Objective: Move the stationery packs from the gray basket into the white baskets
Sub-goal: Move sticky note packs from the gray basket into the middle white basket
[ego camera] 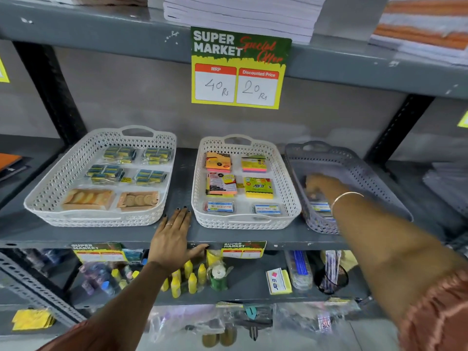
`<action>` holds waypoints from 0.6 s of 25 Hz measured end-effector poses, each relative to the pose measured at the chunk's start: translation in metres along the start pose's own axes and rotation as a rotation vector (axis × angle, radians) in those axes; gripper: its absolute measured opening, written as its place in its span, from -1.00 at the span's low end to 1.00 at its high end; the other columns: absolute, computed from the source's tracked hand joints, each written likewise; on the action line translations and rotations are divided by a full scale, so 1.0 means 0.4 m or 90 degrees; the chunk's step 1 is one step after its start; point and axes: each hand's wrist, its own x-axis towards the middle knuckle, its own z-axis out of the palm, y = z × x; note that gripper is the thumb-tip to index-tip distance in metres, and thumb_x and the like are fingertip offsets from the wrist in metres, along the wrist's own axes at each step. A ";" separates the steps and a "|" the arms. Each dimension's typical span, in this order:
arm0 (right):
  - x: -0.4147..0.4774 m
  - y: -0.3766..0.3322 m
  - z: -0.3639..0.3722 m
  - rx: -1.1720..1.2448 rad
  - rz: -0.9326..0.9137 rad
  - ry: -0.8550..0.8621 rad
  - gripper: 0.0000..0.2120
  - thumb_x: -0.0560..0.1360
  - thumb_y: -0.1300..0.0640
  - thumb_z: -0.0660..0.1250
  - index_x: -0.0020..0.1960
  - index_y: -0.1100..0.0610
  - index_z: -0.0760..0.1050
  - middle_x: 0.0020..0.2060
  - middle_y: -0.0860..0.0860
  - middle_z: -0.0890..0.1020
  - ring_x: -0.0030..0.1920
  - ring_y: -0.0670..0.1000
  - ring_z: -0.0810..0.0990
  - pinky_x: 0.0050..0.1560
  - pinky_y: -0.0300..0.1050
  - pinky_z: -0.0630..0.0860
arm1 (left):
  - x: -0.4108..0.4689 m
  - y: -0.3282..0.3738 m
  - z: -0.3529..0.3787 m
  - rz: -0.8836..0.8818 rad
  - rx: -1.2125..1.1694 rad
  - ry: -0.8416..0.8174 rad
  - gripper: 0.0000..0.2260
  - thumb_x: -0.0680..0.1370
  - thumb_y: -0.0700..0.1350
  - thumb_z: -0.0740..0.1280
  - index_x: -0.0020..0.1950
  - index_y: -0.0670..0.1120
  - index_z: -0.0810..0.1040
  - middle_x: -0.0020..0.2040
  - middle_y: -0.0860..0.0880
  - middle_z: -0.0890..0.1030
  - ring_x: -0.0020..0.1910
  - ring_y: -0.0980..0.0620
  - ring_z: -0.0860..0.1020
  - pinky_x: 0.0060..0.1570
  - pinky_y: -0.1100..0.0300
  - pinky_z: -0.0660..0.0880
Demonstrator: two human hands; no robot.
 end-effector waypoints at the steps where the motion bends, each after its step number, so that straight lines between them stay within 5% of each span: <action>1: 0.002 0.029 0.023 -0.065 0.012 -0.070 -0.42 0.42 0.13 0.37 0.41 0.25 0.38 0.39 0.20 0.43 0.28 0.18 0.48 0.25 -0.03 0.45 | 0.000 0.001 0.000 0.000 0.000 -0.002 -0.06 0.39 0.49 -0.19 0.39 -0.22 0.33 0.37 -0.18 0.41 0.35 -0.13 0.35 0.32 -0.10 0.26; 4: -0.019 0.055 0.074 -0.120 0.003 -0.055 -0.38 0.51 0.24 0.23 0.53 0.15 0.15 0.54 0.15 0.17 0.50 0.21 0.22 0.43 0.06 0.27 | 0.000 0.002 0.000 -0.002 0.005 -0.002 -0.06 0.39 0.49 -0.18 0.37 -0.23 0.36 0.34 -0.18 0.43 0.33 -0.13 0.38 0.30 -0.10 0.29; 7: -0.025 0.051 0.084 -0.094 -0.044 0.023 -0.55 0.52 0.26 0.21 0.40 0.21 0.35 0.39 0.18 0.42 0.37 0.21 0.42 0.35 0.03 0.40 | 0.001 0.001 0.001 -0.002 0.001 0.001 -0.06 0.39 0.50 -0.17 0.38 -0.22 0.35 0.35 -0.18 0.43 0.34 -0.13 0.36 0.32 -0.09 0.27; 11: -0.036 0.031 0.013 0.003 -0.050 0.133 -0.82 0.48 0.02 0.29 0.04 0.02 0.57 0.14 0.07 0.62 0.14 0.14 0.59 0.14 -0.05 0.54 | 0.000 0.002 -0.002 0.000 0.003 0.000 -0.06 0.39 0.49 -0.18 0.38 -0.22 0.35 0.35 -0.18 0.42 0.34 -0.13 0.36 0.32 -0.10 0.26; 15: -0.114 -0.113 -0.101 0.065 -0.107 0.319 -0.72 0.51 -0.05 0.25 0.15 0.00 0.57 0.16 0.02 0.61 0.13 0.11 0.59 0.06 -0.08 0.50 | -0.003 0.004 -0.004 0.000 0.005 0.003 -0.07 0.39 0.49 -0.18 0.37 -0.23 0.35 0.34 -0.18 0.43 0.33 -0.13 0.37 0.31 -0.09 0.26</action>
